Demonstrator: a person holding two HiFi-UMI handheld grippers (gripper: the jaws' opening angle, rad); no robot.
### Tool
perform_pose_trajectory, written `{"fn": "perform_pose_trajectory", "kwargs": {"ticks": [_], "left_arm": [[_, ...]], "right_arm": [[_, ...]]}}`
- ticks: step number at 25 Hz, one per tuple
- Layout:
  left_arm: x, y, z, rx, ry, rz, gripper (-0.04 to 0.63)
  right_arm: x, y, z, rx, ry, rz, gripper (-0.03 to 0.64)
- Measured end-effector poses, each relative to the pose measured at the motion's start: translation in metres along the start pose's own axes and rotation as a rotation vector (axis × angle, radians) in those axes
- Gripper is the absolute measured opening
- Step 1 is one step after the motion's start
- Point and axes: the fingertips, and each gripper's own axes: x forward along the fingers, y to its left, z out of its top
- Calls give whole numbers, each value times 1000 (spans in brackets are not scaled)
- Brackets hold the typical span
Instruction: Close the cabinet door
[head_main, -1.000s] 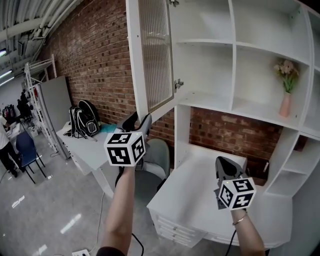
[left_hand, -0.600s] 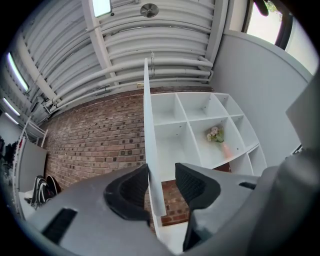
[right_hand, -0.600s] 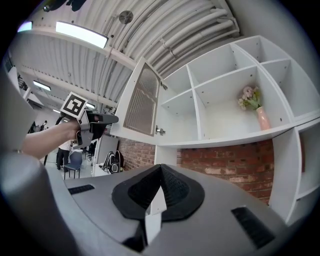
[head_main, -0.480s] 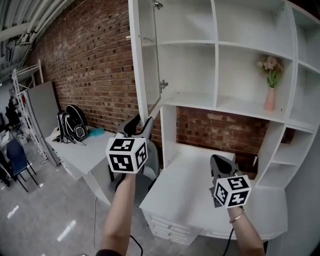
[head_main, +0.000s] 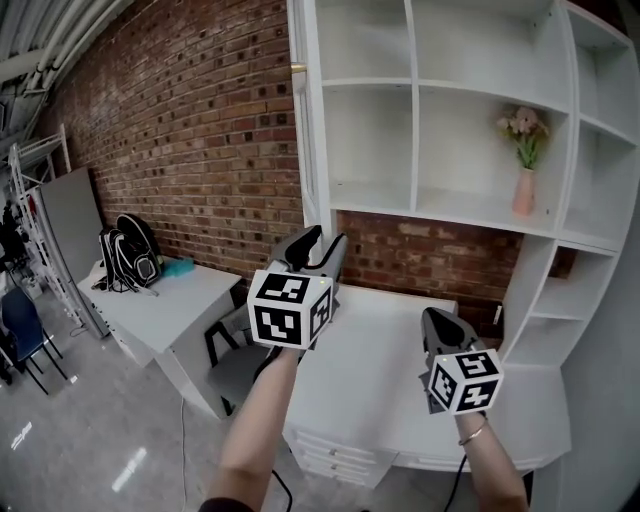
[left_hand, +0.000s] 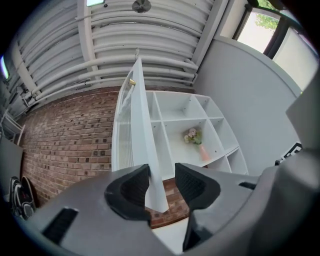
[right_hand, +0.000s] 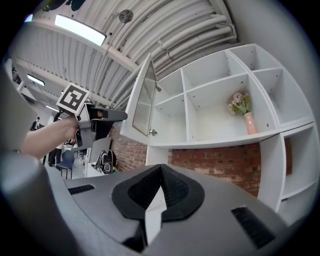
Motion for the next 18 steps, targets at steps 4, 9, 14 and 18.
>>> {"fn": "perform_pose_trajectory", "kwargs": {"ticks": [4,9,14,18], "left_arm": [[23,-33,9,27,-20,-44,161],[58,-60,11,39,-11,-86,161],[87,-74,2,55,21,-104,161],[109,-77,-12,59,55,-110,161]], "right_arm": [[-9,-18,-2,-2,1,-34,0],[-17,-41,-4,-1,0,-74,0],[-19,-59,-11,2,12,-96,0],[-13,-68,-16,5,23,-101,0]]}}
